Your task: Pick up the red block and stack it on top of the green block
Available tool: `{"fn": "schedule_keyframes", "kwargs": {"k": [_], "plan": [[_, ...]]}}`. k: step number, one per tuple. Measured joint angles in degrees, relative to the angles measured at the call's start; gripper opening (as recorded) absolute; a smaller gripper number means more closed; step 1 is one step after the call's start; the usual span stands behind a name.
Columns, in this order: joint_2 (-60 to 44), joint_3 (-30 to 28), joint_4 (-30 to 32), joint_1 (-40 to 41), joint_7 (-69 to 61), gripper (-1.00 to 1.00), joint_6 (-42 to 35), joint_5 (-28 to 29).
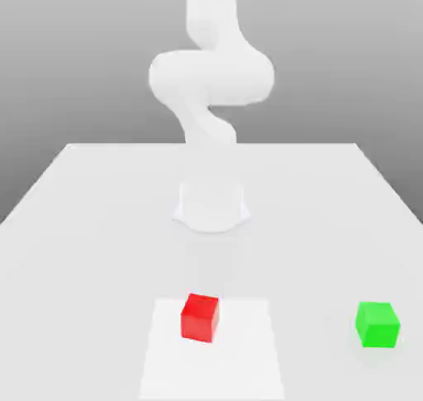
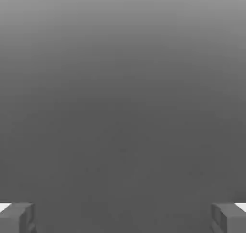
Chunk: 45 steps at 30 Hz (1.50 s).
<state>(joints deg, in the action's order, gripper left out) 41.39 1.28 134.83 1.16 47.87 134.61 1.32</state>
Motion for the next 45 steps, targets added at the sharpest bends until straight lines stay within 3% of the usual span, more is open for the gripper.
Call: {"fn": "schedule_keyframes", "kwargs": {"k": [12, 18, 26, 27, 34, 41, 45], "plan": [[-25.7, 3.3, 16.4, 5.6, 9.4, 0.0, 15.8, 4.3], [-38.7, 2.7, 25.0, 5.6, 9.5, 0.0, 24.4, -0.1], [-53.5, 0.8, 24.3, 4.2, 11.0, 0.0, 36.7, 1.1], [-54.6, 0.4, 24.2, 3.9, 11.1, -1.0, 37.7, 1.4], [-54.5, 0.6, 24.2, 4.1, 11.3, -1.0, 37.6, 1.6], [-42.7, 2.2, 25.9, 5.1, 9.3, -1.0, 27.6, -1.1], [-41.4, 6.5, 23.7, 7.7, 12.4, -1.0, 24.0, -1.6]]}}
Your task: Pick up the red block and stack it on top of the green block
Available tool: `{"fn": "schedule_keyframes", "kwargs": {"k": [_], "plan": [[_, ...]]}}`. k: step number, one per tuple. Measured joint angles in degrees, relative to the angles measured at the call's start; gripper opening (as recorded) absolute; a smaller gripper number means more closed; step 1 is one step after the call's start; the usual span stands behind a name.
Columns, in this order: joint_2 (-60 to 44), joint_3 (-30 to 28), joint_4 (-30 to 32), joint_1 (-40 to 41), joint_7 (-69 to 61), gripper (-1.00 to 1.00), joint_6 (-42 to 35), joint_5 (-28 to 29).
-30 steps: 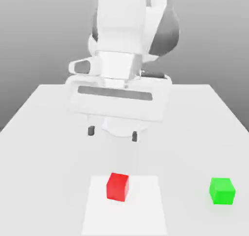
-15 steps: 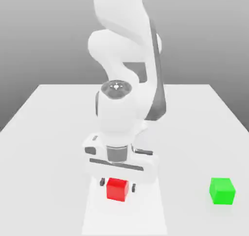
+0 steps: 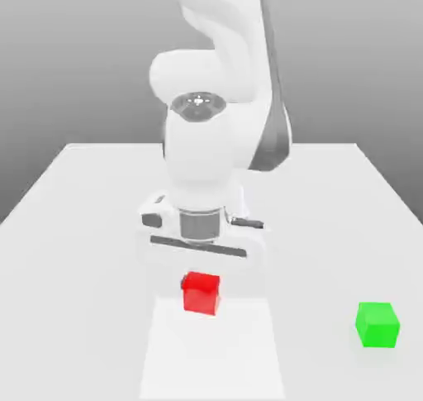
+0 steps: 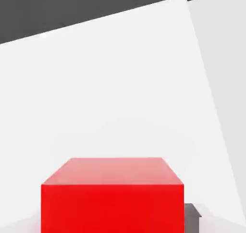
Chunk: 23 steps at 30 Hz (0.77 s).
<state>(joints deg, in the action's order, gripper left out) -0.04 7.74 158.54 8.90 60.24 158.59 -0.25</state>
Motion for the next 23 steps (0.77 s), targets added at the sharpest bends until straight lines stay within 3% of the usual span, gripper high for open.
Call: {"fn": "schedule_keyframes", "kwargs": {"k": [6, 12, 15, 19, 20, 23], "plan": [[-0.5, 12.2, -3.1, 4.9, 5.8, -1.0, -2.5, 0.3], [-3.3, 21.5, -10.0, -9.7, 16.4, -1.0, -7.1, 3.4], [-6.0, 22.4, -12.9, -13.2, 21.9, -1.0, -7.8, 6.3], [-13.9, 17.8, -14.0, -16.6, 29.0, -1.0, -2.1, 15.4], [-15.3, 16.7, -14.1, -17.5, 30.2, 1.0, -0.9, 17.0], [-15.3, 16.7, -14.1, -17.5, 30.2, 1.0, -0.9, 17.0]]}}
